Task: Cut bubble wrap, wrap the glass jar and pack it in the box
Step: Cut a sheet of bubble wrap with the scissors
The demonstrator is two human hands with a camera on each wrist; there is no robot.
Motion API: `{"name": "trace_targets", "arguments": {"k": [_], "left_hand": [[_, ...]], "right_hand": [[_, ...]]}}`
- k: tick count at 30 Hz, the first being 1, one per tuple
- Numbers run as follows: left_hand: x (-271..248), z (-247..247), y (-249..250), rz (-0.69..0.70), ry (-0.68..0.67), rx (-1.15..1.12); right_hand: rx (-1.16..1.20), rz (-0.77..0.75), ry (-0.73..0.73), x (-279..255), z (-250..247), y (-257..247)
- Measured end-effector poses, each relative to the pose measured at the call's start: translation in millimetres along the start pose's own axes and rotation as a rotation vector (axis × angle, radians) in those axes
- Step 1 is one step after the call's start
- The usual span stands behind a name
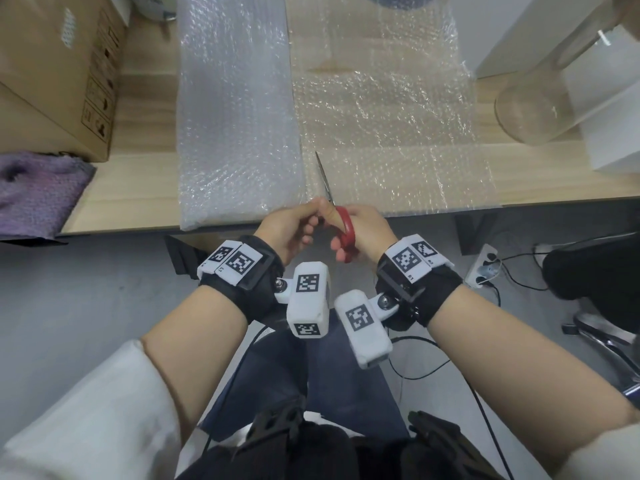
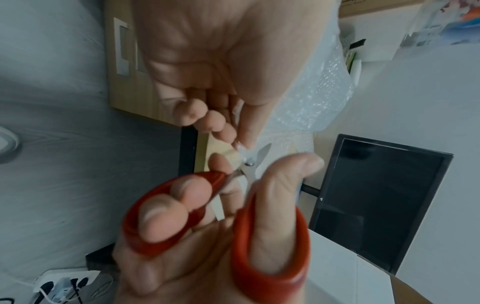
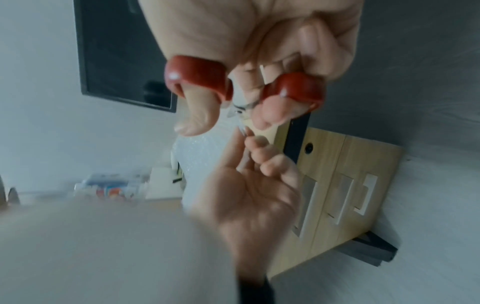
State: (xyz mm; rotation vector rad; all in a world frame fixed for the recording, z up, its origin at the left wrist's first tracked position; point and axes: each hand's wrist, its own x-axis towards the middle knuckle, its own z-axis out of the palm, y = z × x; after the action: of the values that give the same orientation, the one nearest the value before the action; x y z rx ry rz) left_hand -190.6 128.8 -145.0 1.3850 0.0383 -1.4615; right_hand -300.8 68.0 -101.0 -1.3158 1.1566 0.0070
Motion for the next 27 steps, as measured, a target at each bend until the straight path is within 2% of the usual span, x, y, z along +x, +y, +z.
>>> {"name": "trace_targets", "arguments": {"k": [5, 13, 18, 21, 27], "left_hand": [[-1.5, -0.5, 1.7, -0.032, -0.057, 0.033], [-6.0, -6.6, 12.7, -0.02, -0.015, 0.023], [-9.6, -11.3, 9.8, -0.042, -0.13, 0.105], [-12.3, -10.5, 11.6, -0.057, -0.178, 0.076], [-9.5, -13.0, 21.9, -0.046, -0.154, 0.035]], "right_hand": [[-0.006, -0.013, -0.006, 5.4, -2.0, -10.5], [0.003, 0.0, 0.006, 19.0, 6.9, -13.9], [-0.026, -0.05, 0.002, 28.3, 9.7, -18.7], [-0.065, -0.074, 0.02, 32.7, 9.3, -24.9], [-0.072, -0.099, 0.01, 43.9, 9.0, -33.3]]}}
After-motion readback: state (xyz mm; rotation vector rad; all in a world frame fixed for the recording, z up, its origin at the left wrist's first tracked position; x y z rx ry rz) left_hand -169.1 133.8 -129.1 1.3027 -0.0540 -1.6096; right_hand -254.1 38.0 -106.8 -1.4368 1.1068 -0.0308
